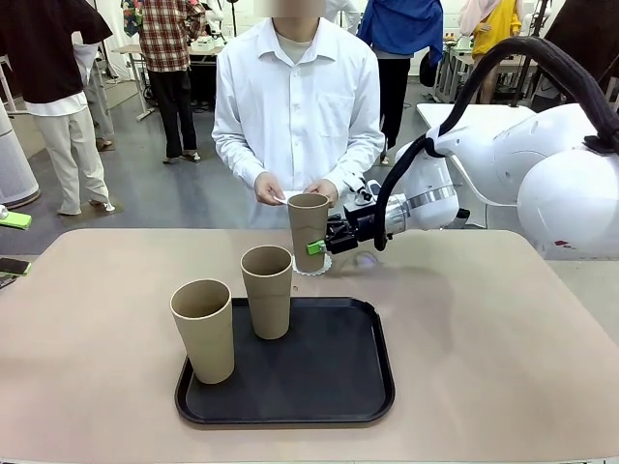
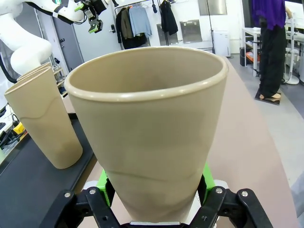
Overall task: Place coasters on the table and set cups on them.
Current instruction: Pick up one Reusable plastic cup and place it on a coaster set by the human.
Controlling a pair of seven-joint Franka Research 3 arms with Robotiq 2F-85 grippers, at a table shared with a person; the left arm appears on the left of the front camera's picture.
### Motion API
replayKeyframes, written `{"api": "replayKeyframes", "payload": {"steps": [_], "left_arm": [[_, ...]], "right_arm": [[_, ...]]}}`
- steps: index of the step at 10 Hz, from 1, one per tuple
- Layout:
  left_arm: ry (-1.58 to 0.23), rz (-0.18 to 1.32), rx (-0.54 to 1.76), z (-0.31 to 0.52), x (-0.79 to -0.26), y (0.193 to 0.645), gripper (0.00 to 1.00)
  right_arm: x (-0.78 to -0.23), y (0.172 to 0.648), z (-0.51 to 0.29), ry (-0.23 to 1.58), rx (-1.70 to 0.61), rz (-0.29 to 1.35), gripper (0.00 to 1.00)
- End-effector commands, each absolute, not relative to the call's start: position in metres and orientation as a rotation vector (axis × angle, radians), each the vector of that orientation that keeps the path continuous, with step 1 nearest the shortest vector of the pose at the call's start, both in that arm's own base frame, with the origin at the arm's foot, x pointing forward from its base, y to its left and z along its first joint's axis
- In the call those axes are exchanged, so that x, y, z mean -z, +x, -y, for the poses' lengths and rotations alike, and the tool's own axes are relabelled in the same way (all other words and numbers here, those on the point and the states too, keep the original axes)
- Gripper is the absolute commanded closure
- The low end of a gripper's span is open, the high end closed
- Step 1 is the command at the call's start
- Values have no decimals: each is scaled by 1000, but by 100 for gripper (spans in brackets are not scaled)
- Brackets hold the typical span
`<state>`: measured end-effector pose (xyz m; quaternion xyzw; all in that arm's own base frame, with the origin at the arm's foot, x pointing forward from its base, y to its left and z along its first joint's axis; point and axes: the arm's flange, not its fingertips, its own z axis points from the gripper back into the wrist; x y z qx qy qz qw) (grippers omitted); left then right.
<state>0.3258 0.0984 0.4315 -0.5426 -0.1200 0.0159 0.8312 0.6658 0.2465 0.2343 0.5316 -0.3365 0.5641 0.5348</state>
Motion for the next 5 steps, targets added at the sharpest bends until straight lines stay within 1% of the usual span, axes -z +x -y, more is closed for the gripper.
{"api": "replayKeyframes", "payload": {"steps": [1, 2, 3, 5], "left_arm": [[-1169, 276, -27, -99, -432, 327, 0], [-1169, 276, -27, -99, -432, 327, 0], [-1169, 276, -27, -99, -432, 327, 0], [-1169, 276, -27, -99, -432, 327, 0]], "right_arm": [[-234, 675, -247, 1276, -1380, 804, 18], [-233, 675, -247, 1279, -1379, 799, 18], [-234, 674, -247, 1279, -1377, 787, 1], [-232, 673, -248, 1281, -1380, 775, 0]]}}
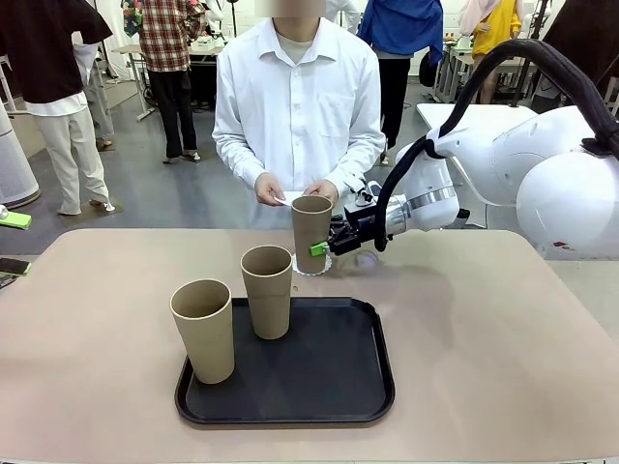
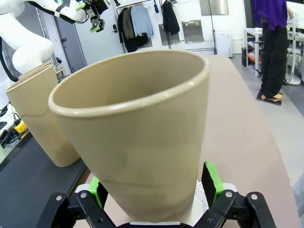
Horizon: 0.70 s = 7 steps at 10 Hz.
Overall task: Place coasters on the table and set cups on them.
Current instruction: Pick up one Reusable plastic cup and place it on a coaster set by the human.
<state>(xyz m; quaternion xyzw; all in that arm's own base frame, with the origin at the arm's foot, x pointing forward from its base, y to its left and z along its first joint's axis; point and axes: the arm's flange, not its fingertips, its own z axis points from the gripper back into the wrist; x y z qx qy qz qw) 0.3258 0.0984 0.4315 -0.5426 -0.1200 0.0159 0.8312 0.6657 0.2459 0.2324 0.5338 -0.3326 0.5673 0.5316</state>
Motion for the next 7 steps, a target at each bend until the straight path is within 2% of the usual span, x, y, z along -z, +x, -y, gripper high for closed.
{"api": "replayKeyframes", "payload": {"steps": [1, 7], "left_arm": [[-1169, 276, -27, -99, -432, 327, 0], [-1169, 276, -27, -99, -432, 327, 0]], "right_arm": [[-232, 673, -247, 1283, -1383, 768, 0], [-231, 673, -247, 1287, -1419, 731, 0]]}}
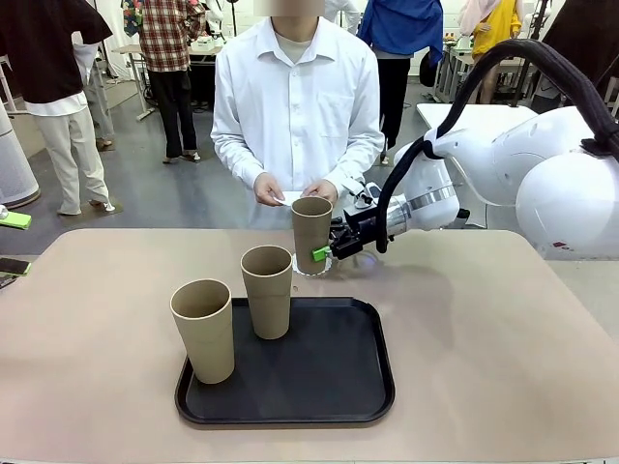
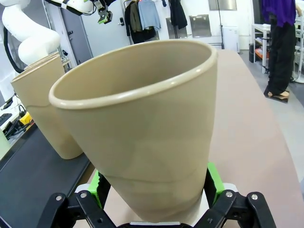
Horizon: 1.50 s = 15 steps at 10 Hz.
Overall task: Place coasters on the table and set cups on them.
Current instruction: Pick up one Reusable plastic cup and place it on a coaster set by the human.
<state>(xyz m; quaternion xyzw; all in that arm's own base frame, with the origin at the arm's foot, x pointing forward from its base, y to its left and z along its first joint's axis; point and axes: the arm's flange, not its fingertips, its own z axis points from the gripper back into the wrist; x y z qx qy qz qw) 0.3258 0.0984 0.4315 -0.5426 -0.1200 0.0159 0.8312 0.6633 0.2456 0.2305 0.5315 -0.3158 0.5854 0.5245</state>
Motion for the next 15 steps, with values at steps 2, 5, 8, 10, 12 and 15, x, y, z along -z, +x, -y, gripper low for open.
{"api": "replayKeyframes", "payload": {"steps": [2, 5, 8, 10, 12, 15], "left_arm": [[-1169, 276, -27, -99, -432, 327, 0], [-1169, 276, -27, -99, -432, 327, 0], [-1169, 276, -27, -99, -432, 327, 0], [-1169, 276, -27, -99, -432, 327, 0], [-1169, 276, -27, -99, -432, 327, 0], [-1169, 276, -27, -99, -432, 327, 0]], "right_arm": [[-230, 674, -246, 1288, -1418, 723, 0], [-231, 678, -241, 1275, -1412, 724, 0], [-229, 681, -234, 1273, -1406, 719, 0], [-227, 681, -227, 1277, -1401, 707, 0], [-227, 678, -220, 1267, -1404, 698, 0], [-240, 667, -200, 1182, -1397, 661, 0]]}}
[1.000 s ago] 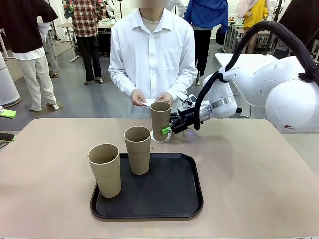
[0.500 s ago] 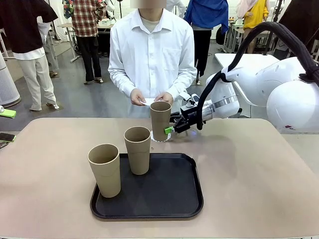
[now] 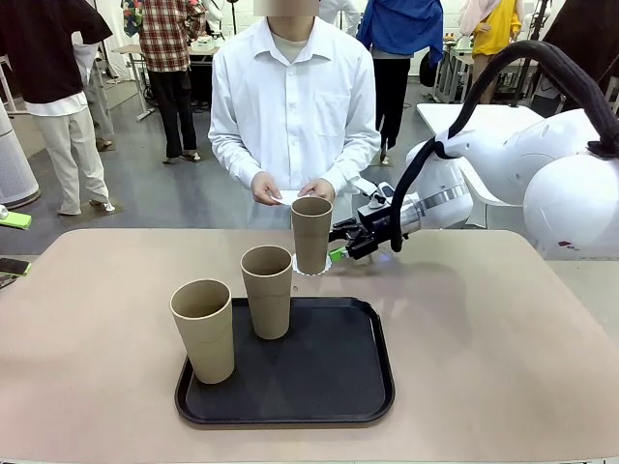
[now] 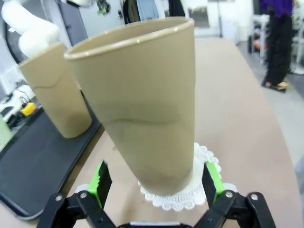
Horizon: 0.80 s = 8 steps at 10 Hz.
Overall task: Place coasters on the table and set cups on them.
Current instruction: Pick up one Reusable plastic cup and place it on a coaster set by the human.
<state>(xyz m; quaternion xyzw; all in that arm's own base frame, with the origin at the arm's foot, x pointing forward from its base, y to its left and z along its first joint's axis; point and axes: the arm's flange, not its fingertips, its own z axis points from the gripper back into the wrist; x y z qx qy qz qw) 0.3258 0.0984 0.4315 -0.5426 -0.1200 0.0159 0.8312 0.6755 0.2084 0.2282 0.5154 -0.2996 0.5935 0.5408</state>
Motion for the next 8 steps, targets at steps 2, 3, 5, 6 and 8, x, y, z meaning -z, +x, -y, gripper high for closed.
{"api": "replayKeyframes", "payload": {"steps": [2, 3, 5, 6, 8], "left_arm": [[-1169, 276, -27, -99, -432, 327, 0], [-1169, 276, -27, -99, -432, 327, 0], [-1169, 276, -27, -99, -432, 327, 0], [-1169, 276, -27, -99, -432, 327, 0], [-1169, 276, -27, -99, -432, 327, 0]], "right_arm": [[-268, 644, -176, 1021, -1341, 570, 0], [-301, 622, -161, 858, -1268, 499, 0], [-364, 587, -141, 665, -1072, 424, 0], [-393, 566, -145, 575, -999, 384, 0], [-458, 530, -165, 328, -765, 249, 0]]}}
